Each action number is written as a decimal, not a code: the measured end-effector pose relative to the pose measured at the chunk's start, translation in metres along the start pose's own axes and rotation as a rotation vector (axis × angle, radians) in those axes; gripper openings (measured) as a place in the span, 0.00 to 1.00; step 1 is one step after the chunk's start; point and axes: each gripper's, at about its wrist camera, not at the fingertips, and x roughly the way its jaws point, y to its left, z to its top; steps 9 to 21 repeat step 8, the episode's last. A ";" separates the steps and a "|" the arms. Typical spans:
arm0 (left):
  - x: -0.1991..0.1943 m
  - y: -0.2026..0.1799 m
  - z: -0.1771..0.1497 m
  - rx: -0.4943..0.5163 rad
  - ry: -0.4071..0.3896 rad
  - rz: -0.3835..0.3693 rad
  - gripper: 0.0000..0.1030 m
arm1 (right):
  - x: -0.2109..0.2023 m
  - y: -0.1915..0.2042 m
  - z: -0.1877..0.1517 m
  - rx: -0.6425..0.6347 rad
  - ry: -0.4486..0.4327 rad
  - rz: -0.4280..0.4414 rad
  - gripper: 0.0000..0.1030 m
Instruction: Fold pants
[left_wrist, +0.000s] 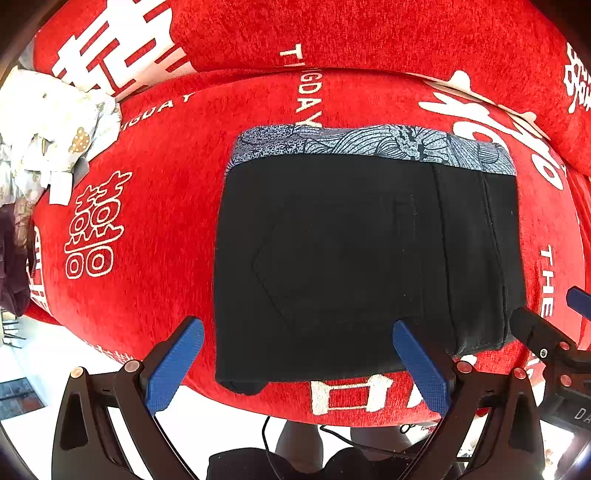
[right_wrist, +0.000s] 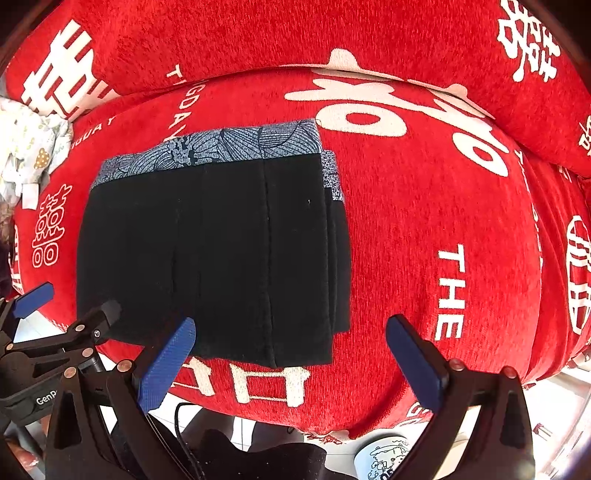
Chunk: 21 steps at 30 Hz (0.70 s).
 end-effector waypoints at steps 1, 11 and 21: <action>0.000 0.001 0.000 -0.002 0.000 -0.001 1.00 | 0.000 0.000 0.000 0.000 0.000 0.000 1.00; -0.001 0.001 -0.002 -0.002 -0.010 -0.011 1.00 | -0.001 0.001 -0.001 -0.002 0.000 0.002 1.00; -0.001 0.001 -0.002 -0.002 -0.010 -0.011 1.00 | -0.001 0.001 -0.001 -0.002 0.000 0.002 1.00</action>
